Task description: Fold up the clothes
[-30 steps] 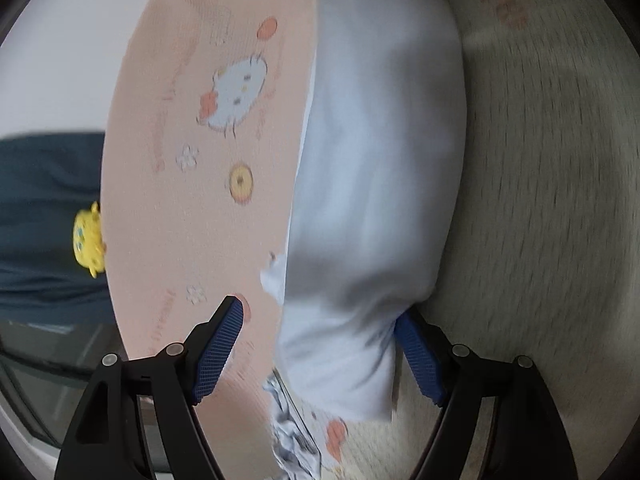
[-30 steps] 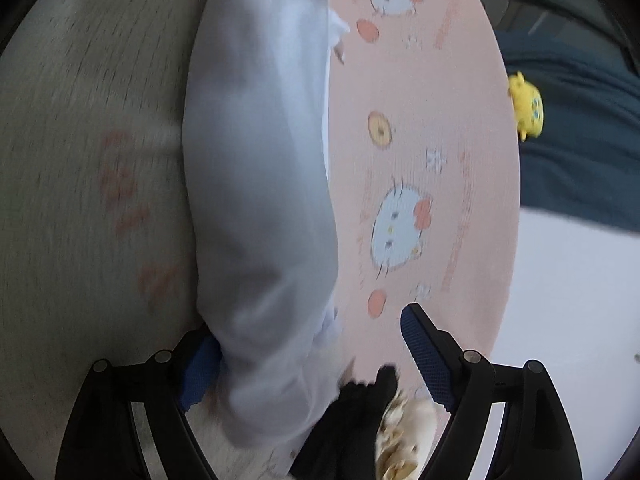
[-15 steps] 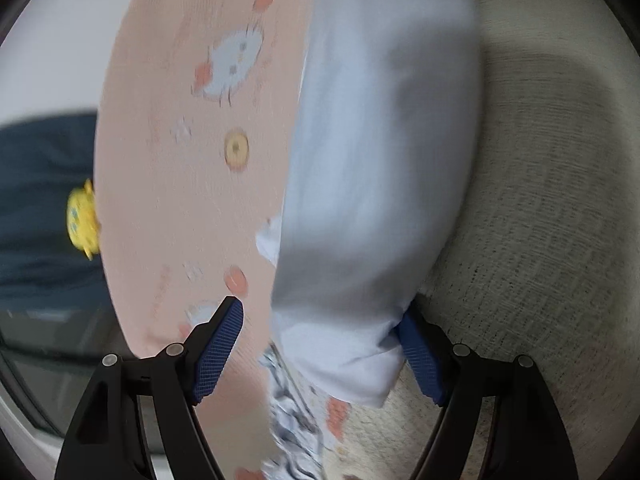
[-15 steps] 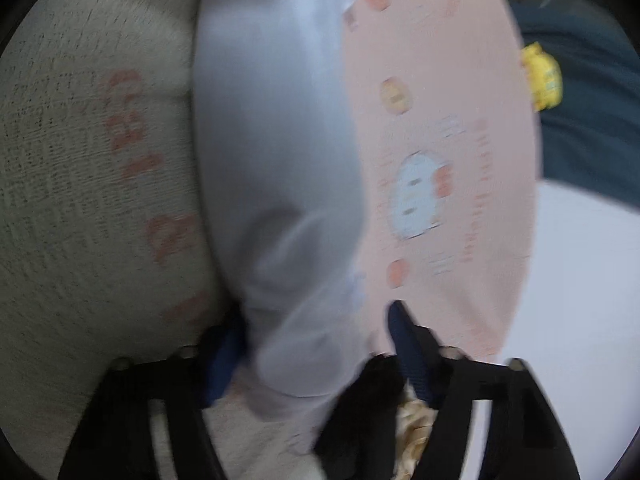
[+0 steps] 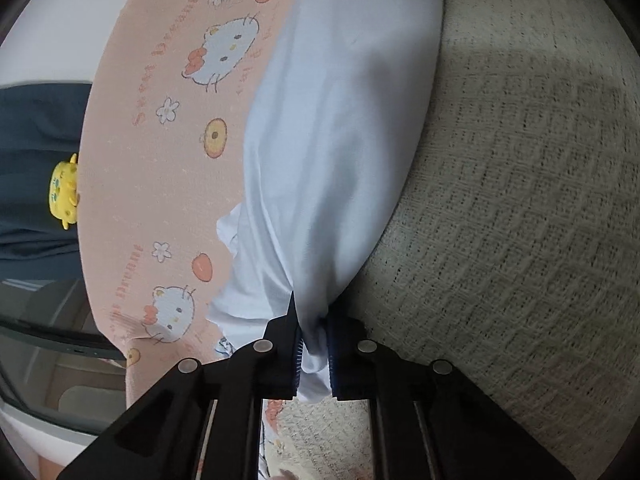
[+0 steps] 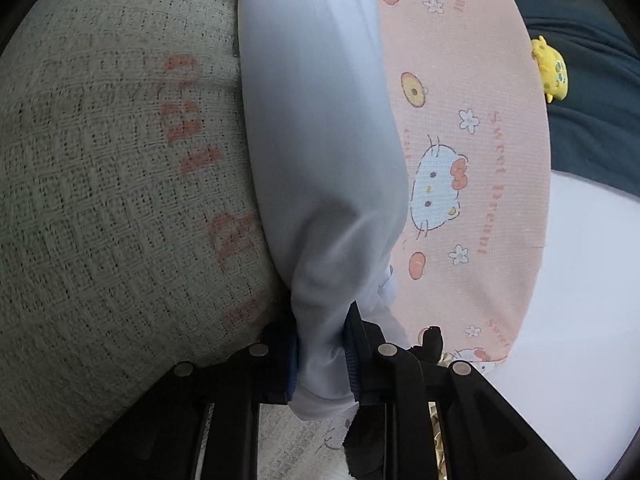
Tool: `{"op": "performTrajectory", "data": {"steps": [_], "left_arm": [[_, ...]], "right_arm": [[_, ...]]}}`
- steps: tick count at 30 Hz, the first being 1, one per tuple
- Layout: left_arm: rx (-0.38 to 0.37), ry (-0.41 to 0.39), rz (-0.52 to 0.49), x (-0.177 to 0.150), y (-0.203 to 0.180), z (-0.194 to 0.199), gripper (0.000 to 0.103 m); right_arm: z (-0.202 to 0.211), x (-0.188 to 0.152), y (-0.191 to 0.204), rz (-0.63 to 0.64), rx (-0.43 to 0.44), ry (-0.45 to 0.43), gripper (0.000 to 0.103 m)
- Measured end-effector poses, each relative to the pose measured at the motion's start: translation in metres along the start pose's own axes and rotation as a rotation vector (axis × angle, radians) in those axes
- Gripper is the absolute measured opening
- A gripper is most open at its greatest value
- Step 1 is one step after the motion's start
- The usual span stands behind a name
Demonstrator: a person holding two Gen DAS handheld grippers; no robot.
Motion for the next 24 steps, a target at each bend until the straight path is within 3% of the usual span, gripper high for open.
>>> {"op": "performTrajectory", "data": {"steps": [7, 12, 17, 24], "left_arm": [[-0.012, 0.01, -0.064, -0.003, -0.003, 0.004, 0.008], [-0.046, 0.028, -0.034, -0.005, 0.009, 0.011, 0.007], [-0.12, 0.04, 0.024, -0.007, 0.008, 0.038, 0.007], [-0.19, 0.029, -0.017, -0.011, -0.01, 0.069, 0.007]], "right_arm": [[0.002, 0.003, -0.001, 0.056, -0.031, -0.024, 0.017], [0.015, 0.002, 0.002, 0.19, -0.107, -0.094, 0.015], [0.038, 0.0, 0.004, 0.156, -0.08, -0.113, 0.015], [0.073, -0.003, 0.02, 0.157, -0.021, -0.128, 0.015]]}}
Point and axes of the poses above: each gripper's, at about its wrist camera, not at the fingertips, and z roughly against the way its jaws point, y to its left, x to its top, the point moved 9 cm from there along -z, roughly the way its jaws point, and after that the axes turned 12 degrees about -y, right-handed, at the moved point
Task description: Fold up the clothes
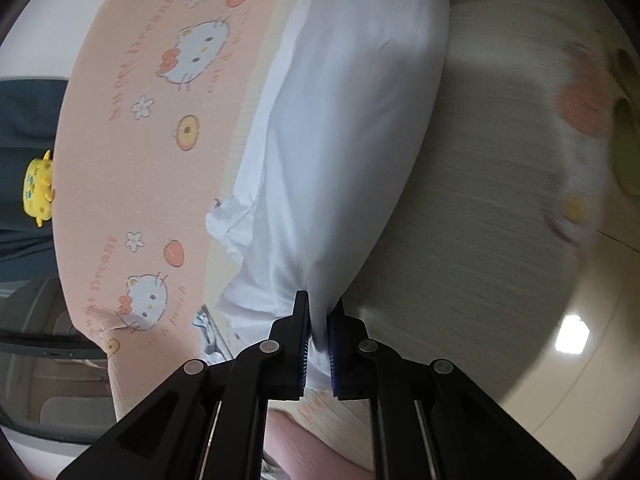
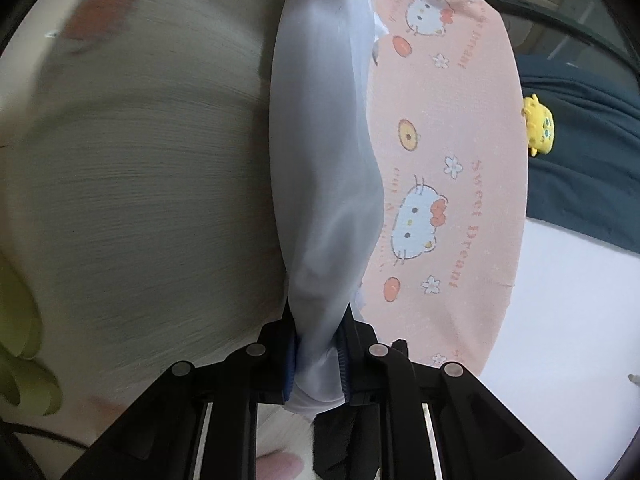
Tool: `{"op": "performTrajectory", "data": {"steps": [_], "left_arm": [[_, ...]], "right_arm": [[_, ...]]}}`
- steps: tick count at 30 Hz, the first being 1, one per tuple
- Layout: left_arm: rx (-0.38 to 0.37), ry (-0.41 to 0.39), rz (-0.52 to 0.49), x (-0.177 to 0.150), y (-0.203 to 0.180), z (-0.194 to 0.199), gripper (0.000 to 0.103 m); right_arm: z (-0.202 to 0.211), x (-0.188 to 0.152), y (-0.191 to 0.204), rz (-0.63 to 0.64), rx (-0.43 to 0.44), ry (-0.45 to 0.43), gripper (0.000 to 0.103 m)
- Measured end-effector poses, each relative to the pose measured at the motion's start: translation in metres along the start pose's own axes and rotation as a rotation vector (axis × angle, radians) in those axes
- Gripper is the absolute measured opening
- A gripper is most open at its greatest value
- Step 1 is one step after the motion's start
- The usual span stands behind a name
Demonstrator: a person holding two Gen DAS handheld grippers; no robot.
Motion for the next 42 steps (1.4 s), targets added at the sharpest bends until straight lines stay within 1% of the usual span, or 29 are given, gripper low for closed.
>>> {"op": "performTrajectory", "data": {"steps": [3, 6, 10, 14, 17, 20, 23, 24, 25, 27, 28, 29, 30, 32, 34, 35, 36, 37, 38, 39, 40, 42], "left_arm": [[-0.008, -0.016, -0.052, 0.001, -0.016, 0.011, 0.007], [0.005, -0.033, -0.08, -0.001, -0.021, 0.02, 0.007], [0.006, -0.064, -0.105, 0.0, -0.022, 0.032, 0.007], [-0.001, -0.082, -0.175, -0.007, -0.034, 0.04, 0.007], [-0.01, -0.112, -0.216, -0.012, -0.035, 0.043, 0.007], [0.0, -0.127, -0.24, -0.011, -0.044, 0.045, 0.009], [-0.014, -0.118, -0.262, -0.011, -0.049, 0.045, 0.009], [-0.018, -0.113, -0.274, -0.011, -0.049, 0.045, 0.009], [-0.031, -0.098, -0.286, -0.012, -0.05, 0.046, 0.009], [-0.068, -0.068, -0.301, -0.013, -0.052, 0.051, 0.01], [-0.089, -0.058, -0.307, -0.012, -0.054, 0.055, 0.01], [-0.101, -0.063, -0.322, -0.011, -0.055, 0.062, 0.01], [-0.09, -0.078, -0.347, -0.008, -0.056, 0.068, 0.01], [-0.029, -0.139, -0.417, -0.001, -0.056, 0.08, 0.011], [0.056, -0.207, -0.49, 0.006, -0.057, 0.09, 0.017], [0.097, -0.236, -0.521, 0.008, -0.058, 0.094, 0.033], [0.122, -0.252, -0.538, 0.009, -0.057, 0.095, 0.067], [0.147, -0.265, -0.551, 0.011, -0.056, 0.096, 0.087], [0.166, -0.268, -0.552, 0.011, -0.054, 0.094, 0.103], [0.174, -0.263, -0.55, 0.011, -0.052, 0.092, 0.103], [0.181, -0.258, -0.548, 0.01, -0.05, 0.09, 0.103], [0.188, -0.243, -0.539, 0.009, -0.047, 0.084, 0.103]], "right_arm": [[0.014, 0.005, 0.013, 0.021, 0.034, -0.004, 0.015], [0.023, 0.006, 0.019, 0.051, 0.031, -0.018, 0.015], [0.032, 0.009, 0.021, 0.015, 0.057, -0.004, 0.015], [0.043, 0.014, 0.027, 0.011, 0.084, -0.016, 0.015], [0.047, 0.015, 0.034, 0.042, 0.08, -0.029, 0.015], [0.047, 0.016, 0.041, 0.065, 0.076, -0.036, 0.015], [0.047, 0.021, 0.045, 0.067, 0.081, -0.038, 0.016], [0.048, 0.023, 0.046, 0.064, 0.083, -0.04, 0.021], [0.05, 0.025, 0.047, 0.065, 0.083, -0.048, 0.023], [0.058, 0.032, 0.048, 0.077, 0.075, -0.077, 0.039], [0.063, 0.038, 0.048, 0.095, 0.063, -0.102, 0.043], [0.07, 0.044, 0.048, 0.119, 0.045, -0.135, 0.05], [0.077, 0.051, 0.048, 0.144, 0.028, -0.169, 0.056], [0.09, 0.066, 0.048, 0.185, -0.009, -0.237, 0.061], [0.097, 0.078, 0.046, 0.212, -0.044, -0.279, 0.066], [0.098, 0.083, 0.045, 0.225, -0.061, -0.289, 0.068], [0.095, 0.087, 0.044, 0.235, -0.074, -0.287, 0.068], [0.092, 0.09, 0.043, 0.24, -0.079, -0.281, 0.068], [0.086, 0.088, 0.038, 0.242, -0.085, -0.271, 0.068], [0.079, 0.081, 0.029, 0.241, -0.091, -0.259, 0.068], [0.078, 0.077, 0.031, 0.238, -0.094, -0.248, 0.068], [0.079, 0.084, 0.033, 0.217, -0.096, -0.227, 0.068]]}}
Point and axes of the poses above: each gripper's, at about its wrist camera, not at the fingertips, and z roughly against the way its jaws point, y to its left, x to its top, the point moved 9 cm from there along -z, roughly the way its jaws point, and after that the axes turned 12 degrees about -y, right-handed, at the moved point
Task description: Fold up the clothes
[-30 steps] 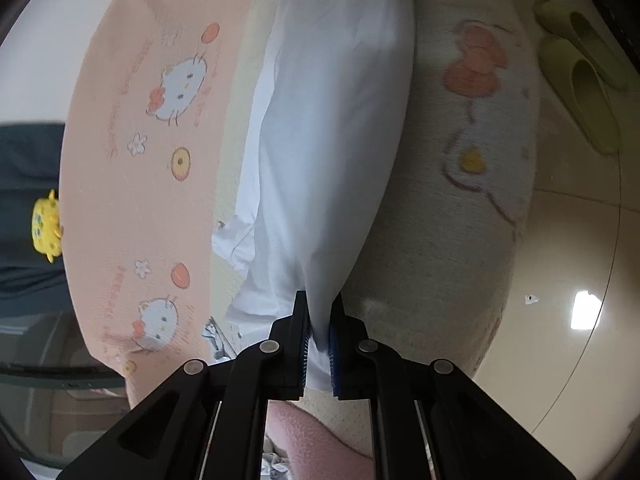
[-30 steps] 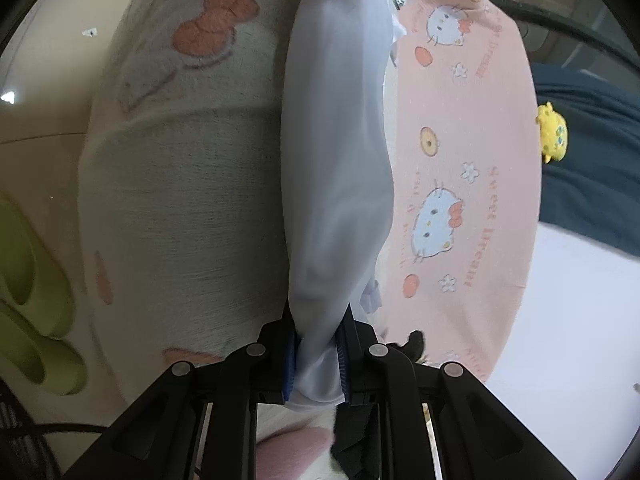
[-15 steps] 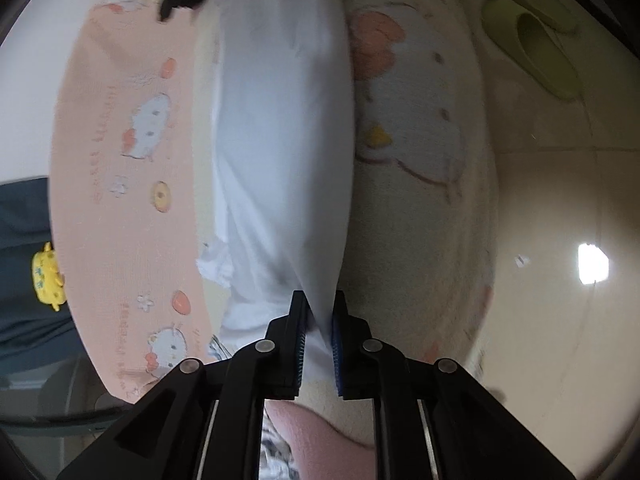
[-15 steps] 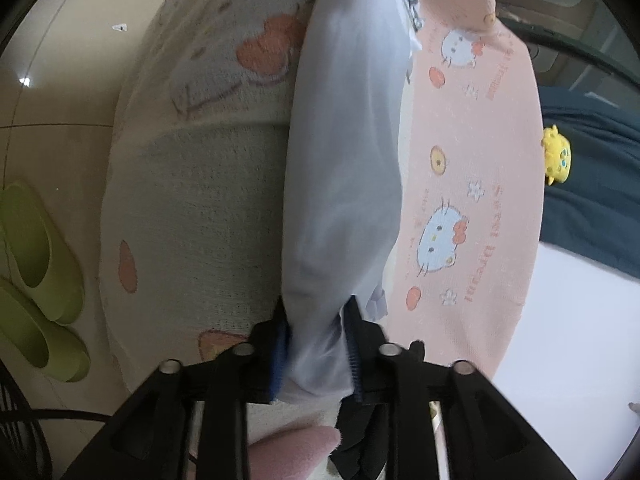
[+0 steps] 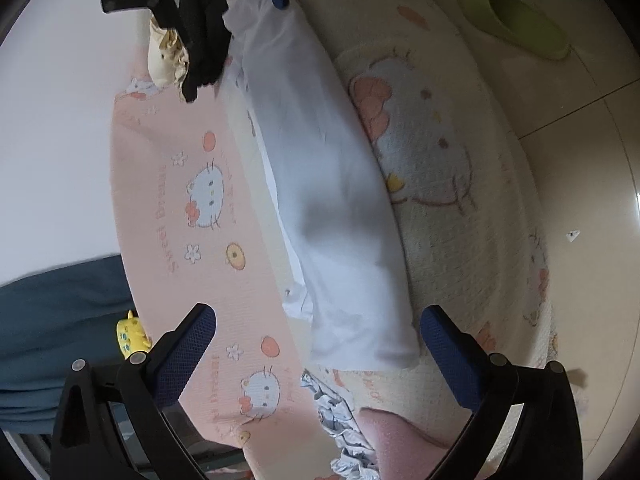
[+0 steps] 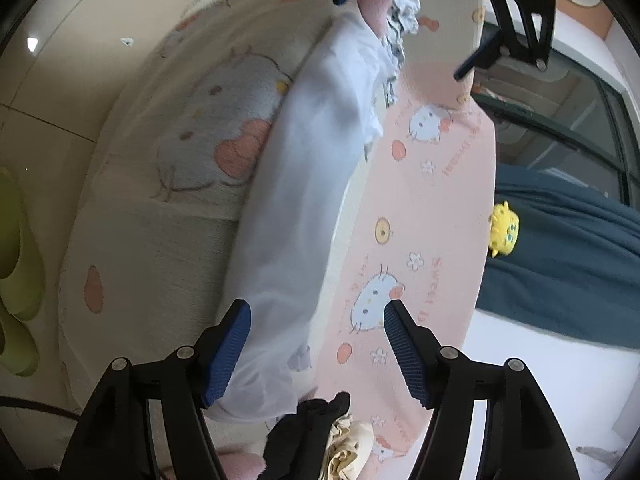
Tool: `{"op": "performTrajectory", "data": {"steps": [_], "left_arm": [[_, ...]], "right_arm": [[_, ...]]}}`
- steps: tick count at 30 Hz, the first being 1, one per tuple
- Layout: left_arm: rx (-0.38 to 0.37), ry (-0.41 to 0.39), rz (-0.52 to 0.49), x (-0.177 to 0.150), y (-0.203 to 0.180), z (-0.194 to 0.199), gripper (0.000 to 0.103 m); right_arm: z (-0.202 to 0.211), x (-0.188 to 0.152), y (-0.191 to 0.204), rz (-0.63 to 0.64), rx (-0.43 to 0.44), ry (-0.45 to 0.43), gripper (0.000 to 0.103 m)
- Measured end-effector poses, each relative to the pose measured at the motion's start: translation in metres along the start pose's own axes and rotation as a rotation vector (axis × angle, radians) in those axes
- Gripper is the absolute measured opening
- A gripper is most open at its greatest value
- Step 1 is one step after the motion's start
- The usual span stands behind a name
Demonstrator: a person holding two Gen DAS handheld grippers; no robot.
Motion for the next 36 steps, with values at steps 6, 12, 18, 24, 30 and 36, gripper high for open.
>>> {"op": "performTrajectory", "data": {"steps": [6, 12, 18, 24, 30, 36], "left_arm": [[-0.103, 0.1, 0.152, -0.011, 0.004, -0.025, 0.103], [-0.187, 0.13, 0.296, -0.005, 0.012, -0.051, 0.103], [-0.213, 0.119, 0.394, -0.002, 0.028, -0.067, 0.103], [-0.224, 0.119, 0.432, -0.004, 0.034, -0.077, 0.103], [-0.205, 0.074, 0.627, -0.016, 0.079, -0.072, 0.103], [-0.197, 0.143, 0.815, -0.053, 0.104, -0.098, 0.103]], "right_arm": [[-0.017, -0.001, -0.029, -0.061, 0.023, 0.041, 0.068], [-0.024, -0.003, -0.034, -0.104, 0.033, 0.064, 0.071], [-0.034, -0.009, -0.039, -0.153, 0.041, 0.087, 0.074], [-0.049, -0.018, -0.054, -0.231, 0.094, 0.118, 0.074], [-0.059, -0.021, -0.077, -0.582, 0.345, 0.109, 0.074], [-0.092, -0.037, -0.105, -0.87, 0.427, 0.162, 0.074]]}}
Point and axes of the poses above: each gripper's, at about its wrist camera, not at the fingertips, and z roughly against the way its jaws point, y to its left, x to its top, the point moved 9 cm from there along -z, roughly the way its jaws point, and after that the axes turned 12 degrees about -y, right-handed, at the moved point
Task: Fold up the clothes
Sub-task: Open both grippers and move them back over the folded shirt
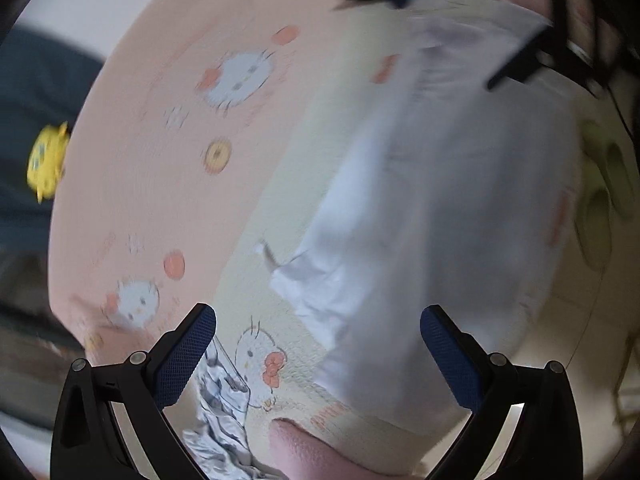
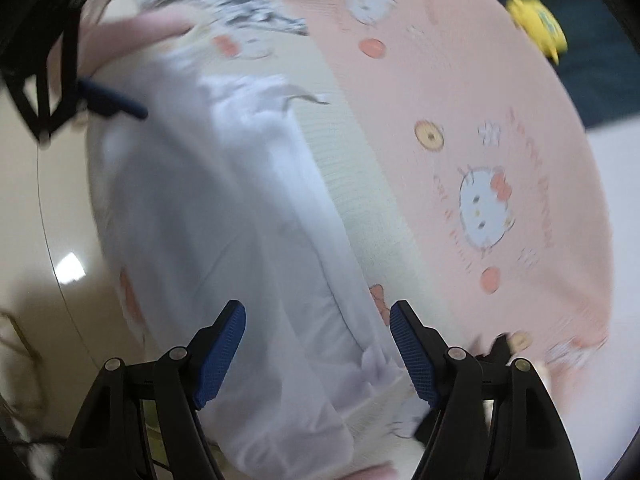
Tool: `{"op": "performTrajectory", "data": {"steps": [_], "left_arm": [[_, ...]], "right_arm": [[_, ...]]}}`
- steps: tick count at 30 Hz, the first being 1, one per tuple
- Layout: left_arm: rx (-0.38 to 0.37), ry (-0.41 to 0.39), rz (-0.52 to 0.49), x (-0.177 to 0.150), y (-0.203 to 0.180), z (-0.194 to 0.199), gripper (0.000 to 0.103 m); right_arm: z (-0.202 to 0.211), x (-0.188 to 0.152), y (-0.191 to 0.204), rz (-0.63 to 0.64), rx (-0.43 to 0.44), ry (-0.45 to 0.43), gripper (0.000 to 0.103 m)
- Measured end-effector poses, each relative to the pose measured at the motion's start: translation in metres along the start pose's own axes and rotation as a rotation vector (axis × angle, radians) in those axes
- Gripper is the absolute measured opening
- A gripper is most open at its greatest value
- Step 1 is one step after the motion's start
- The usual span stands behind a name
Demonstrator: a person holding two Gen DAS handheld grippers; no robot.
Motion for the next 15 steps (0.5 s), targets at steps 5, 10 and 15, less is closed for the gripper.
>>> {"op": "performTrajectory", "data": {"steps": [5, 10, 15], "left_arm": [[-0.045, 0.106, 0.235, -0.002, 0.045, -0.047, 0.103], [-0.106, 0.144, 0.484, -0.006, 0.077, -0.078, 0.103], [-0.143, 0.114, 0.566, 0.001, 0.091, -0.101, 0.103]], "right_arm": [[-0.033, 0.016, -0.029, -0.147, 0.014, 0.049, 0.074], [-0.065, 0.022, -0.057, -0.279, -0.015, 0.115, 0.074], [-0.093, 0.026, -0.086, -0.435, -0.006, 0.163, 0.074]]}}
Point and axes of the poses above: each gripper's, at about its wrist camera, not at the fingertips, and z roughly against the way its jaws point, y to its left, x to its top, the point moved 9 cm from there along -z, roughly the way its jaws point, and after that the axes turned 12 degrees about -y, right-handed, at the moved point
